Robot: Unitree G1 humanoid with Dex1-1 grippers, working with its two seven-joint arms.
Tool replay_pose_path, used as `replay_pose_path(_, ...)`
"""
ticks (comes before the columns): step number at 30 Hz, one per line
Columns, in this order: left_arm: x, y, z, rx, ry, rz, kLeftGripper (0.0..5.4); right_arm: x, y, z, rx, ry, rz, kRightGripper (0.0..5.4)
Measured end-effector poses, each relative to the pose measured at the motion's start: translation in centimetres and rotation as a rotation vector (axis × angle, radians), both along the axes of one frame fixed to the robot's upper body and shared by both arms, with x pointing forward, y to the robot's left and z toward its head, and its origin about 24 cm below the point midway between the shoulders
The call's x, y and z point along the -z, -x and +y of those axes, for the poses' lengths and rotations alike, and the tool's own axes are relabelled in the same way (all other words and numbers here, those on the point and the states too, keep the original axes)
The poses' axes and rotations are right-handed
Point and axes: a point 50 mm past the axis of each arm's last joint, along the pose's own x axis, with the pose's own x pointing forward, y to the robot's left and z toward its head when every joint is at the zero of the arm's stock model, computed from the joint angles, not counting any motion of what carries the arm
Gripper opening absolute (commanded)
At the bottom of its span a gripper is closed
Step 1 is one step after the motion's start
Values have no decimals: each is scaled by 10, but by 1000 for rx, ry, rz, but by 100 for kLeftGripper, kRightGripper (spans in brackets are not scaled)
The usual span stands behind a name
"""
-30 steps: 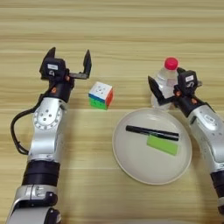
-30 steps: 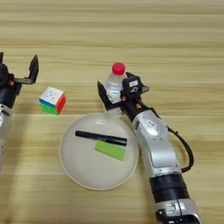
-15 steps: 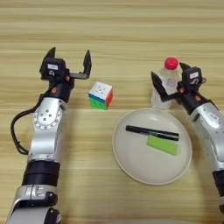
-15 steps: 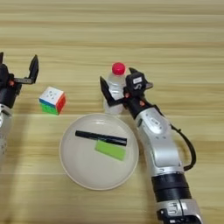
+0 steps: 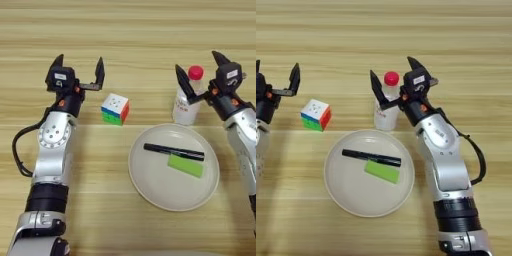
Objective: Move the objects on the table
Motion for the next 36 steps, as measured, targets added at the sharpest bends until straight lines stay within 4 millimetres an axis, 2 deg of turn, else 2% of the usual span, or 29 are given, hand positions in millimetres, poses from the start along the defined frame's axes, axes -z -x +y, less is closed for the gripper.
replay_pose_path(7,1,0,-3,23,-9,3,540,-15,11,-2,-28,20,-69,538)
replay_pose_path(10,2,0,-8,64,-17,17,540,-21,18,-8,-64,25,-72,538)
replay_pose_path(17,10,5,-16,141,-36,75,540,-20,39,-17,-225,35,-20,538)
replay_pose_path(22,17,9,-21,169,-35,132,540,-19,47,-21,-289,66,15,538)
replay_pose_path(29,30,16,-23,176,-12,201,540,-14,56,-18,-363,99,37,538)
replay_pose_path(36,46,23,-34,204,20,282,540,-12,63,-11,-430,123,44,538)
